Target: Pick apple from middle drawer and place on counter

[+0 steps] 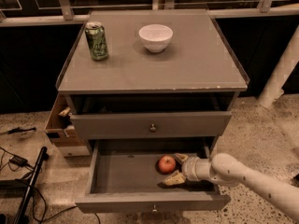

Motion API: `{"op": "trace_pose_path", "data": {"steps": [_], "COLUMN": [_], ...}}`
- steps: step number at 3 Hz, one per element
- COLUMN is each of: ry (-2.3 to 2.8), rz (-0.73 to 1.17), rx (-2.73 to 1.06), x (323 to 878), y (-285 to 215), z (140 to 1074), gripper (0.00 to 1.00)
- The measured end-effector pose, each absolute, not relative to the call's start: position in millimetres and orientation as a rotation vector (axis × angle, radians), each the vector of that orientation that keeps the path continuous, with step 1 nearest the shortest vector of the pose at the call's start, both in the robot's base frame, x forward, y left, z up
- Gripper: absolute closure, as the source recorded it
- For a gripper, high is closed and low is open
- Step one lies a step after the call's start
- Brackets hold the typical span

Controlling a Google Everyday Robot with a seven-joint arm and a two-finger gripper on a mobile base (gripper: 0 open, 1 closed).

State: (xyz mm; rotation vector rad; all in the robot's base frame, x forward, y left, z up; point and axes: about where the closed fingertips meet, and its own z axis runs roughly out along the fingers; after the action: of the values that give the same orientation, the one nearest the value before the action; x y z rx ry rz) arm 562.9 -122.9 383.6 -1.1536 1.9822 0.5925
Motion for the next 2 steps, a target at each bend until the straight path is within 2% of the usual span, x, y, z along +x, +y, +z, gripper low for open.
{"op": "trace_pose_path", "data": {"steps": [2], "ry": [1.939], "rz": [0.616], "rx": [-1.172], "x": [576.1], "y": [-105.7], "z": [378.3], "gripper": [0.19]}}
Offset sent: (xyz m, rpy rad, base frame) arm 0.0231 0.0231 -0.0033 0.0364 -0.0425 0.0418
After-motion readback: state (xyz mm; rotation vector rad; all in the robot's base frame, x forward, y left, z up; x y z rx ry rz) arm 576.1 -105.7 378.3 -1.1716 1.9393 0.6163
